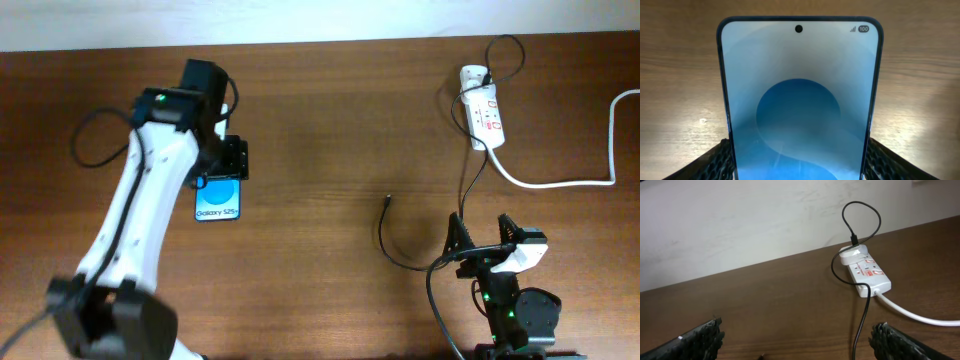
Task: Plug charger to phone and switch on socket
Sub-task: 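Lift the phone with the left gripper and tilt it upright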
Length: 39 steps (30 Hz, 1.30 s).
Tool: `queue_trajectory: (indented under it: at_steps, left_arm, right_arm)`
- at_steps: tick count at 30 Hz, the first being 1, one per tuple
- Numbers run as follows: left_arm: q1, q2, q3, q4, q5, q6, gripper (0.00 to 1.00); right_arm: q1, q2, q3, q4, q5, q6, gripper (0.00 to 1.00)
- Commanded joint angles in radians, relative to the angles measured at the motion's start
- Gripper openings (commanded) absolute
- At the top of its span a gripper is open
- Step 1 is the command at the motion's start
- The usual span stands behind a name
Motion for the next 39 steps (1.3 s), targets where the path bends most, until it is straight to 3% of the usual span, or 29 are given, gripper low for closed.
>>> queue_trajectory:
  at_steps: [1, 11, 24, 39]
  left_arm:
    - [0.001, -0.128, 0.027, -0.032, -0.007, 0.005, 0.45]
    - [0.001, -0.300, 0.027, -0.113, 0.136, 0.005, 0.43]
    - [0.001, -0.300, 0.015, -0.157, 0.257, -0.001, 0.43]
    - [0.001, -0.280, 0.013, -0.157, 0.306, -0.124, 0.42]
  right_arm:
    - [0.009, -0.010, -0.005, -0.006, 0.005, 0.001, 0.98]
    - [0.009, -0.010, -0.005, -0.006, 0.005, 0.001, 0.98]
    - [0.009, -0.010, -0.005, -0.006, 0.005, 0.001, 0.98]
    - [0.009, -0.010, -0.005, -0.006, 0.005, 0.001, 0.98]
